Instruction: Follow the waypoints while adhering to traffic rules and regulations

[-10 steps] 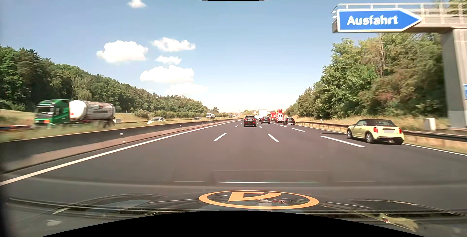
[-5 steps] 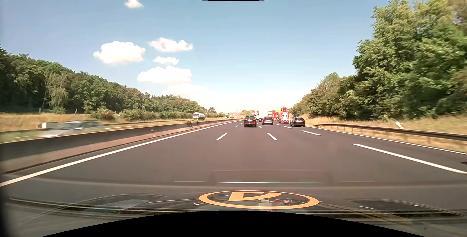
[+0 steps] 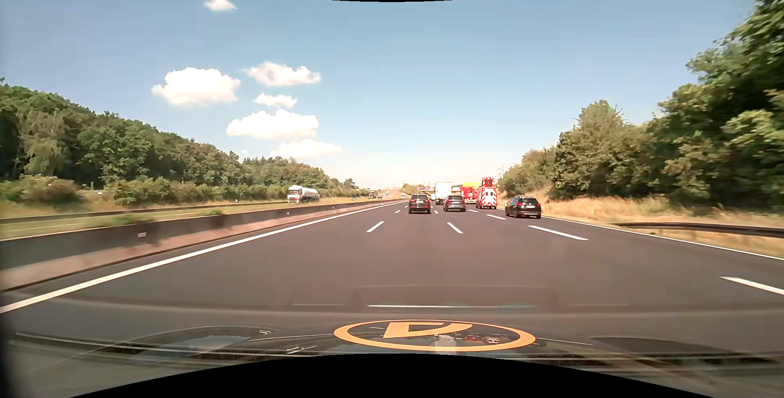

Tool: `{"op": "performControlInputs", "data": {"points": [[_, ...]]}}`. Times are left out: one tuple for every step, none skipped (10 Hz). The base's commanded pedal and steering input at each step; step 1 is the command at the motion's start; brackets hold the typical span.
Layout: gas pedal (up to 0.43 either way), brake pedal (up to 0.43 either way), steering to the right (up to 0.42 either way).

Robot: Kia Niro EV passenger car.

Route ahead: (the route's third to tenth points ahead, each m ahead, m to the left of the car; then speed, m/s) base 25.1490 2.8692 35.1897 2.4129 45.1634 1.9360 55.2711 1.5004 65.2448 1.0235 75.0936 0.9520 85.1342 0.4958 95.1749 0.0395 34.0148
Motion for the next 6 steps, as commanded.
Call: {"op": "performControlInputs", "data": {"points": [[0.268, 0.000, 0.001], [0.268, 0.000, 0.002], [0.268, 0.000, 0.002], [0.268, 0.000, 0.001], [0.268, 0.000, 0.001], [0.268, 0.000, 0.001]]}}
